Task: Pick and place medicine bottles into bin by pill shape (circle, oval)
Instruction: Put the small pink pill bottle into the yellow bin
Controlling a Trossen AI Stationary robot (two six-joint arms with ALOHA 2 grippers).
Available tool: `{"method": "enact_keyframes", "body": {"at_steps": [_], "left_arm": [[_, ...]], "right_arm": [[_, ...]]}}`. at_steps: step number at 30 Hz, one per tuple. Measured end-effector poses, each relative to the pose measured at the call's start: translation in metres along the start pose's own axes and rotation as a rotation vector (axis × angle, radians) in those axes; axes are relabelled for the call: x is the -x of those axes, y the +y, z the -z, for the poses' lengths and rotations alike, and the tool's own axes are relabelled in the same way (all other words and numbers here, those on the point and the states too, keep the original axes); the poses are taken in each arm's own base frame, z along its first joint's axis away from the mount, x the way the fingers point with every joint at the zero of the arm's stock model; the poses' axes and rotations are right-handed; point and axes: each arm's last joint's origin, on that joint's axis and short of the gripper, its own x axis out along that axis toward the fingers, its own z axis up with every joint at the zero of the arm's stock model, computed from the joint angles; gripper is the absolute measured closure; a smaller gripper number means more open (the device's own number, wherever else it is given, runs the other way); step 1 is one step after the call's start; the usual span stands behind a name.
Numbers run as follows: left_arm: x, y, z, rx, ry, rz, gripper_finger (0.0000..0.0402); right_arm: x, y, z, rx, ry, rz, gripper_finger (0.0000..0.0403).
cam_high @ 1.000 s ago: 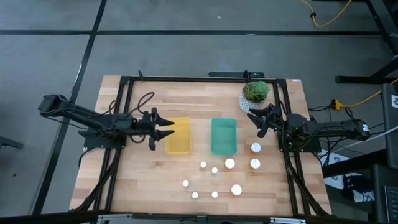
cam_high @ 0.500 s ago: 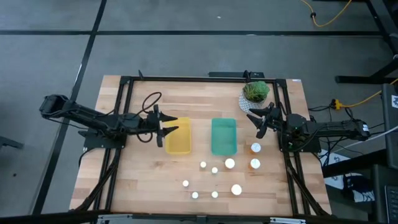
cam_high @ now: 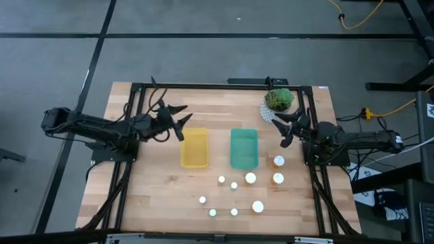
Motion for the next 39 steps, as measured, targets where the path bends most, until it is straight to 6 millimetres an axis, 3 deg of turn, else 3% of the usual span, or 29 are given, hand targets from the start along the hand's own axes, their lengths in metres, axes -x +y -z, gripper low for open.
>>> {"method": "enact_keyframes", "body": {"at_steps": [5, 10, 14, 23, 28, 39], "left_arm": [[-0.018, 0.002, -0.014, -0.062, -0.002, -0.038, 0.0221], [-0.033, -0.003, -0.037, -0.009, -0.023, -0.037, 0.0221], [-0.036, -0.016, -0.054, -0.028, 0.059, 0.049, 0.0221], [-0.035, -0.041, -0.078, -0.037, 0.183, 0.185, 0.0221], [-0.031, -0.049, -0.076, 0.000, 0.204, 0.242, 0.0221], [-0.033, -0.055, -0.067, 0.031, 0.271, 0.406, 0.0221]], "right_arm": [[-0.004, 0.004, -0.020, 0.094, -0.005, -0.032, 0.0236], [-0.005, 0.003, -0.048, -0.001, -0.065, 0.053, 0.0236], [-0.004, 0.005, -0.062, -0.051, -0.001, -0.028, 0.0236], [0.004, 0.008, -0.066, -0.106, 0.274, -0.202, 0.0236], [0.006, 0.010, -0.064, -0.179, 0.325, -0.280, 0.0236], [0.008, 0.009, -0.057, -0.243, 0.409, -0.254, 0.0236]]}}
